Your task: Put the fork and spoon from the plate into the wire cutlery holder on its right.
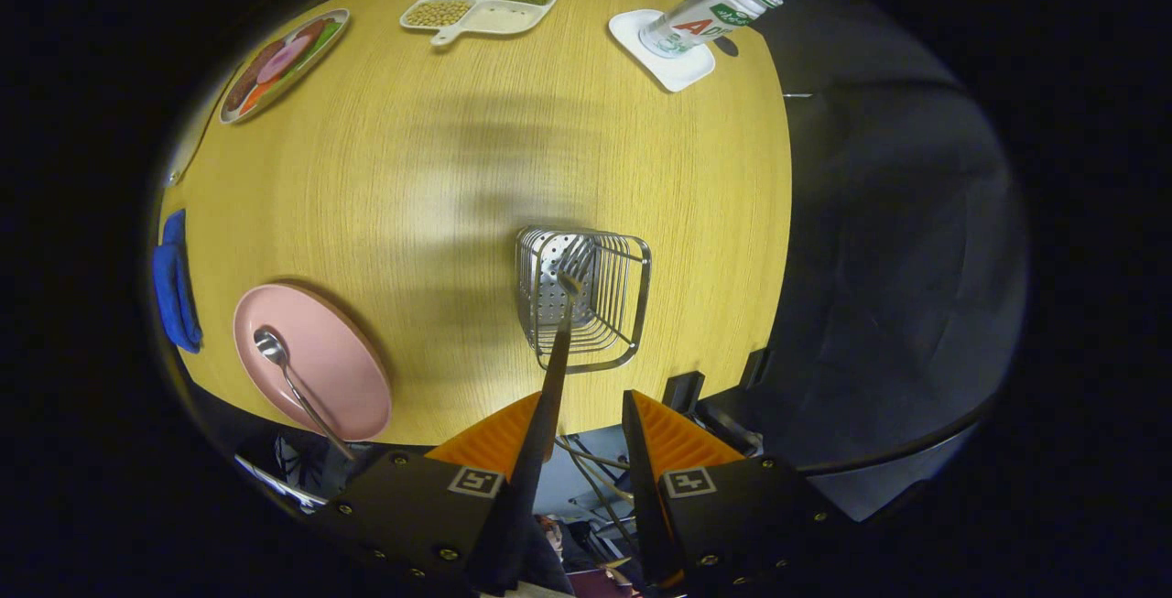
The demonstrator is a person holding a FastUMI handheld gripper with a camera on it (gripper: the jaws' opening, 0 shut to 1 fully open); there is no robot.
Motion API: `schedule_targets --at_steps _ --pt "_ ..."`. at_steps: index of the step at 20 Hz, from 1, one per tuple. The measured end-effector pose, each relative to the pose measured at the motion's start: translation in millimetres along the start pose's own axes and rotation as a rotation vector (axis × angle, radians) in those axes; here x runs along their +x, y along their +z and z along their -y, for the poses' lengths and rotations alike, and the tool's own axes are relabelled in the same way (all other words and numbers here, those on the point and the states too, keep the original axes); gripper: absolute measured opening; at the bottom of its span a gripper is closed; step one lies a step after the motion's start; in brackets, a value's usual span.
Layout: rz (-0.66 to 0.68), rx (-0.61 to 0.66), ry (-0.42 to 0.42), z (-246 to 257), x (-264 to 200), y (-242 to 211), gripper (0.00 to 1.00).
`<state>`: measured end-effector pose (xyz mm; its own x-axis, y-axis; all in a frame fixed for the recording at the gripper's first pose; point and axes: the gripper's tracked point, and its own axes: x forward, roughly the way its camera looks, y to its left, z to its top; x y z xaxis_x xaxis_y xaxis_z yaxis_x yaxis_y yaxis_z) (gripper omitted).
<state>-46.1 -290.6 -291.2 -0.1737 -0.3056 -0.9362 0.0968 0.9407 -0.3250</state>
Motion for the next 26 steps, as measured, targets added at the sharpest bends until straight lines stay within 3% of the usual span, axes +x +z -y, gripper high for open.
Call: schedule_targets --at_steps 6,12,26 --pt "0.052 0.046 -0.044 -10.6 -25.9 -15.7 0.49" --pt "0.132 0.05 -0.034 -51.8 -44.6 -17.5 0.49" --pt "0.185 -0.213 0.008 -198.0 -43.0 -35.4 0.49"
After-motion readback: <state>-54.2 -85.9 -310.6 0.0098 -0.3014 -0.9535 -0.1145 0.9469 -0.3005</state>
